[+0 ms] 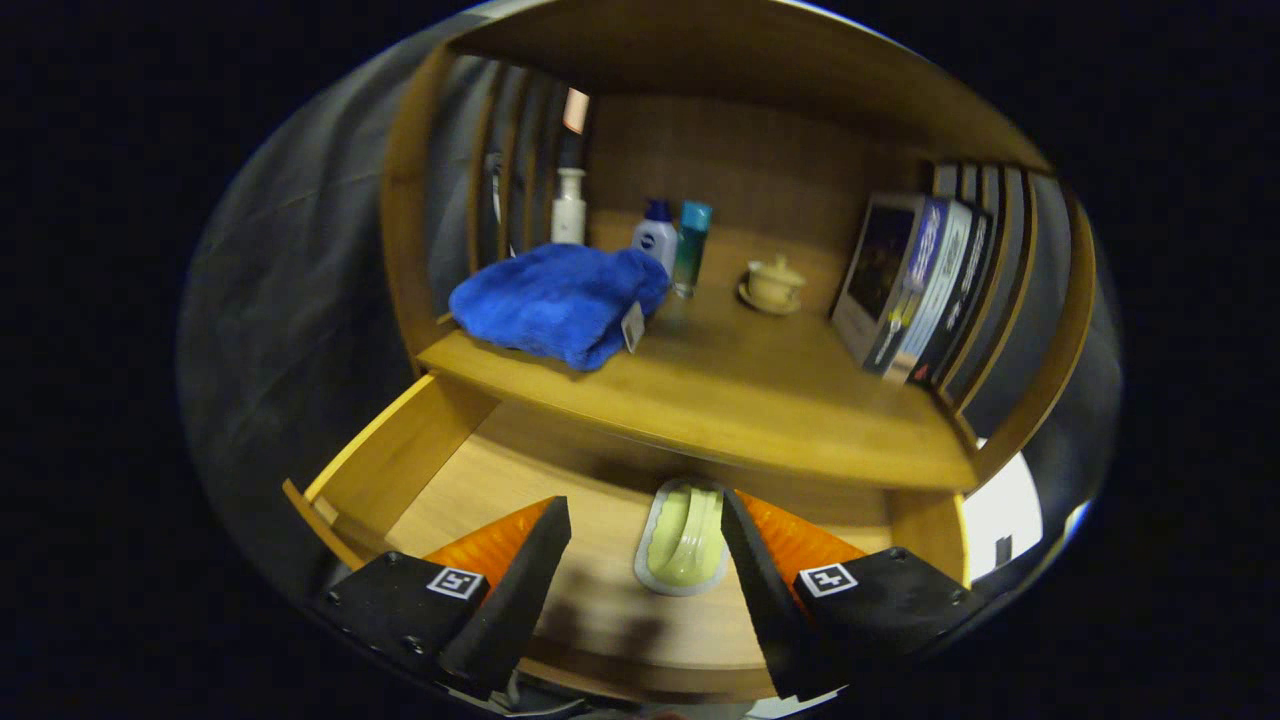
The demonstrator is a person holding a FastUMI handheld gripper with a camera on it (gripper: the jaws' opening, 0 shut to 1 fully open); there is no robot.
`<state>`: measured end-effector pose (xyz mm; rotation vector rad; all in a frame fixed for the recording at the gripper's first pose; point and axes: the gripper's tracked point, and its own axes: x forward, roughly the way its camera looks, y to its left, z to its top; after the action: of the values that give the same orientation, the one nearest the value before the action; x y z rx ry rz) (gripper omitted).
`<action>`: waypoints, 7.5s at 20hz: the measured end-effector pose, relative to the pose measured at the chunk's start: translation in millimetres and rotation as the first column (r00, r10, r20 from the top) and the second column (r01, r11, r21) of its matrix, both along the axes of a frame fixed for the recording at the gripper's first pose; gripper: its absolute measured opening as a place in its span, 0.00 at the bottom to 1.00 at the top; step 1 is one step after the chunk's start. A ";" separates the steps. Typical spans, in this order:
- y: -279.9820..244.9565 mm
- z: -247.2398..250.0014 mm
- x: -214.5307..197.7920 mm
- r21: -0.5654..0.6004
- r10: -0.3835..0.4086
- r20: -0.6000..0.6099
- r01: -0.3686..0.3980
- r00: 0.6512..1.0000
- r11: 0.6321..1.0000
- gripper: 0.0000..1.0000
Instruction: Pull open the drawer, take out the items inside it, and place them on the countertop above the cabinet.
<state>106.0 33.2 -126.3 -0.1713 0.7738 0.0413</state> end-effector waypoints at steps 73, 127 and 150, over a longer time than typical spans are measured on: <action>-41.8 43.7 168.2 0.149 -0.187 -0.027 0.189 0.982 0.971 0.89; -4.8 -13.3 -155.4 0.015 -0.126 0.576 0.144 0.808 0.990 0.99; -23.4 -43.7 -79.5 0.095 -0.164 0.501 0.134 0.850 0.986 0.98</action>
<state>26.5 9.9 -170.0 -0.0604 0.2525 -0.1272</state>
